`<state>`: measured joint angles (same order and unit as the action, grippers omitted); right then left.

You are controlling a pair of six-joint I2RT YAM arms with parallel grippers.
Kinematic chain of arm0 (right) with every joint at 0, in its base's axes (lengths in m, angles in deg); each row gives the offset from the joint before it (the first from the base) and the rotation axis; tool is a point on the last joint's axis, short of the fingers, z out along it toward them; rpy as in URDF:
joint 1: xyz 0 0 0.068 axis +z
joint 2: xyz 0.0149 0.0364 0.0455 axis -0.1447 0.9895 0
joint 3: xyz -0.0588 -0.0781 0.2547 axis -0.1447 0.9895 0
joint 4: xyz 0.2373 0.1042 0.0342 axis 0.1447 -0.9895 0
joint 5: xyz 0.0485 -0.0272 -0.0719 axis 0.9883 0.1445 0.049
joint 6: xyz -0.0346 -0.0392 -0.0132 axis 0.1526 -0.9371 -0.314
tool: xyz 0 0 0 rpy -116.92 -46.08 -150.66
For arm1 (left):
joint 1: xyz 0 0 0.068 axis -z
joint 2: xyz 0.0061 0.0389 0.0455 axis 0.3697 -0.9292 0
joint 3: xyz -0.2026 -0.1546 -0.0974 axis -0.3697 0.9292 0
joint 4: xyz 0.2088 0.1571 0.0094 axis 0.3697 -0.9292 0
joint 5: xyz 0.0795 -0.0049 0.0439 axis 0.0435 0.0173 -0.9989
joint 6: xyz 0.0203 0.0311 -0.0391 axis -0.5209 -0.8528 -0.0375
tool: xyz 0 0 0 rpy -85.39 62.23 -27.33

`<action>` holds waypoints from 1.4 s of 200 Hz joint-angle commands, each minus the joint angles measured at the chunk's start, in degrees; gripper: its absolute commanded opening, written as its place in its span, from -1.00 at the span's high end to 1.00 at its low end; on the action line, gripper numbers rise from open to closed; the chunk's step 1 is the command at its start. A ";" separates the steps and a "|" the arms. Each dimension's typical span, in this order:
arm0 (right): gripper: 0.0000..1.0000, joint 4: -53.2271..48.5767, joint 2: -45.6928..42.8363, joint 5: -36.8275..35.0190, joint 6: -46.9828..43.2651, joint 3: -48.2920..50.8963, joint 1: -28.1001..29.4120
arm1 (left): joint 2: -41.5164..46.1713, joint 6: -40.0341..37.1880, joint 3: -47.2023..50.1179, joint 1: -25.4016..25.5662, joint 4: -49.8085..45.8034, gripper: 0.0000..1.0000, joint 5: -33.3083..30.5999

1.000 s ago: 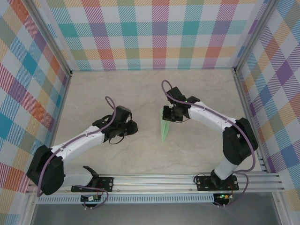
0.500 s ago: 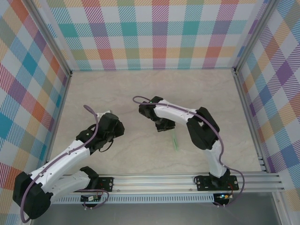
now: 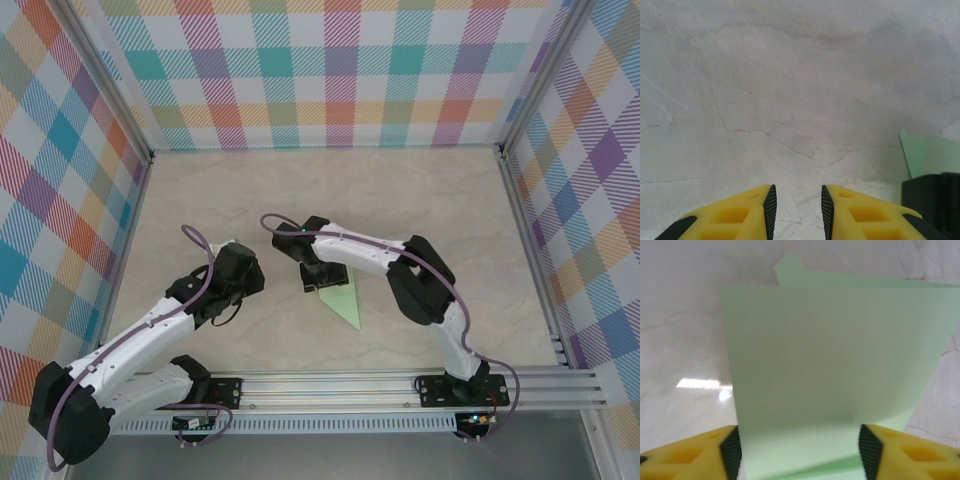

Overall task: Fold a paper plane with a square sheet of paper (pick it up from the middle)
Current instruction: Turn over the paper at the center of the table.

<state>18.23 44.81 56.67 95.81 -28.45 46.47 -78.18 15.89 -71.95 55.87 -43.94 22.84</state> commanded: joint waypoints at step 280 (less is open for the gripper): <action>0.75 78.70 -15.04 45.52 6.59 48.90 -24.77 | -16.77 -2.82 -3.93 -0.77 8.79 0.37 19.38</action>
<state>88.70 28.35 100.01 98.92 19.92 22.03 -95.32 13.34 -74.38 55.61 -34.93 41.86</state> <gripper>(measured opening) 0.124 0.317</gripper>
